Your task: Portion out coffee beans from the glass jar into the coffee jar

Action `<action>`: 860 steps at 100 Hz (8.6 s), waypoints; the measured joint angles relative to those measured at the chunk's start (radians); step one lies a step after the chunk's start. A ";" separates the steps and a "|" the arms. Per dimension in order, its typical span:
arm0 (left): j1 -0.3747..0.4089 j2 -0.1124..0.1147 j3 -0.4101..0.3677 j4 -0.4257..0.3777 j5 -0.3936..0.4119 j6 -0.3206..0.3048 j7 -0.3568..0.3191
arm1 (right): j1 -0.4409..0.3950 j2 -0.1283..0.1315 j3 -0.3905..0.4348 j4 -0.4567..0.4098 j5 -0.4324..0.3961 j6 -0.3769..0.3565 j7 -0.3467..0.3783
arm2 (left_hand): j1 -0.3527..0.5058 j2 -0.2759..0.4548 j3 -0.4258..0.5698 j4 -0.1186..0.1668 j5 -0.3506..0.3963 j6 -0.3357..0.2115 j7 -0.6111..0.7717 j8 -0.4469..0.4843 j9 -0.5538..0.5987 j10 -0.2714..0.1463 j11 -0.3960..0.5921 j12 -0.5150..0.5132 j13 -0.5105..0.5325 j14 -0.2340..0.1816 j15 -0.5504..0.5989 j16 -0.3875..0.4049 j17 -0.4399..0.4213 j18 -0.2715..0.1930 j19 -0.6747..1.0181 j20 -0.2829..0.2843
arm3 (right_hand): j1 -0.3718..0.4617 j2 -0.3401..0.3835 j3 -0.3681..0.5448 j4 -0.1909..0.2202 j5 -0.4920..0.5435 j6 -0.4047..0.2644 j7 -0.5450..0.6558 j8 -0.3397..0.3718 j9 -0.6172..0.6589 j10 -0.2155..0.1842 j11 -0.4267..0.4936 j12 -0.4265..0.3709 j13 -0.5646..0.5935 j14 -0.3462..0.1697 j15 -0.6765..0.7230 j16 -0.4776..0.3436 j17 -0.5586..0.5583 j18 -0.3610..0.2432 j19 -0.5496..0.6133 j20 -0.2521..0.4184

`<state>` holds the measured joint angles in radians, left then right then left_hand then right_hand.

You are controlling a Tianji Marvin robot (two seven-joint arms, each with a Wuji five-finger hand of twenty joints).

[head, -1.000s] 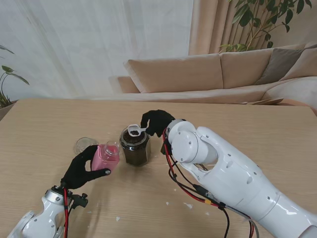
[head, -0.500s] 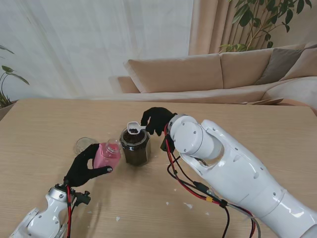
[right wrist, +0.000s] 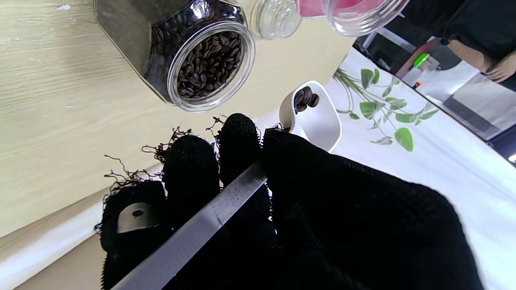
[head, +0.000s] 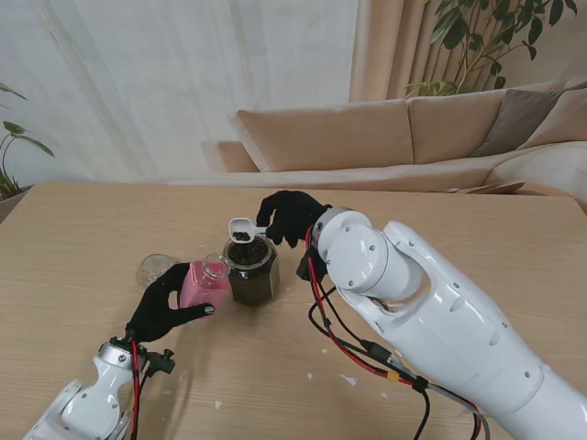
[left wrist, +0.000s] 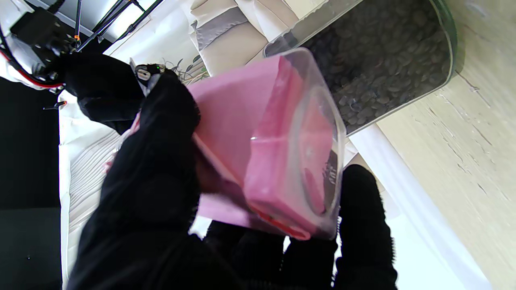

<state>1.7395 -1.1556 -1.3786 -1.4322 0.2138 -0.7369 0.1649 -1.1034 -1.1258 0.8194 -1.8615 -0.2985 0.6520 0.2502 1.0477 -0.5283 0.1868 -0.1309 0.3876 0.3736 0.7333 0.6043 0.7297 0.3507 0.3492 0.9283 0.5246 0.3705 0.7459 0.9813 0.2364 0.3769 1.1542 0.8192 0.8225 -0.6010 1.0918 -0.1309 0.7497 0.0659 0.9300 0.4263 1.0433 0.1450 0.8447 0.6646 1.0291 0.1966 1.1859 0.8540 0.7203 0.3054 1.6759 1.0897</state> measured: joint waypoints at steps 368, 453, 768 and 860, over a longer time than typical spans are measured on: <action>-0.028 -0.007 0.053 0.013 -0.118 0.042 -0.039 | -0.007 0.040 -0.142 -0.072 -0.534 -0.231 0.071 | 0.000 0.000 0.000 -0.002 0.000 0.000 0.000 0.000 0.000 0.000 0.000 0.000 0.000 0.000 -0.005 0.011 -0.009 0.000 -0.012 0.000 | 0.000 0.122 -0.144 0.048 0.026 -0.026 0.002 -0.050 0.017 -0.025 -0.001 -0.086 -0.007 0.000 -0.058 -0.011 0.028 -0.027 0.011 0.001; -0.028 -0.006 0.048 0.012 -0.143 0.048 -0.056 | -0.005 0.042 -0.169 -0.063 -0.752 -0.303 0.054 | 0.000 0.000 0.000 -0.002 0.000 0.000 0.000 0.000 0.000 0.000 0.000 0.000 0.000 -0.001 -0.005 0.011 -0.009 0.000 -0.012 0.000 | -0.043 0.134 -0.169 0.072 0.051 -0.052 0.000 -0.015 0.017 -0.046 0.099 0.023 -0.007 0.000 0.049 0.025 0.032 -0.036 0.046 0.001; -0.026 -0.005 0.005 0.024 -0.178 0.011 -0.067 | 0.124 0.034 -0.233 0.195 -0.478 -0.283 0.076 | 0.000 0.000 0.000 -0.007 0.000 0.000 0.000 0.000 0.000 0.000 0.000 0.000 0.000 -0.001 -0.005 0.011 -0.009 0.000 -0.012 0.000 | -0.216 0.212 -0.413 0.041 -0.017 -0.022 -0.152 0.073 -0.075 -0.149 0.242 0.199 0.055 -0.090 0.229 0.079 0.216 -0.133 0.096 -0.052; -0.025 -0.005 0.004 0.024 -0.175 0.011 -0.066 | 0.108 0.012 -0.245 0.250 -0.563 -0.351 -0.075 | 0.000 0.000 0.000 -0.007 0.000 0.000 0.000 0.000 0.000 0.000 0.000 0.000 0.000 -0.001 -0.005 0.011 -0.009 0.000 -0.013 0.000 | -0.099 0.307 -0.440 0.063 -0.016 -0.051 0.033 0.167 -0.073 -0.127 0.282 0.221 0.101 -0.122 0.280 0.090 0.328 -0.154 0.097 -0.122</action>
<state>1.7147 -1.1607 -1.3743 -1.4085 0.0384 -0.7264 0.0989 -0.9949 -1.1134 0.5744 -1.6119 -0.8618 0.3012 0.1747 1.0477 -0.5283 0.1869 -0.1381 0.3876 0.3736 0.7334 0.6044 0.7297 0.3507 0.3492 0.9285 0.5246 0.3700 0.7404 0.9923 0.2277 0.3769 1.1416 0.8192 0.7230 -0.2938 0.6523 -0.0675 0.7342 0.0149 0.9631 0.5932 0.9705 0.0180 1.1270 0.8855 1.1300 0.0747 1.4663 0.9439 1.0480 0.1514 1.7728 0.9680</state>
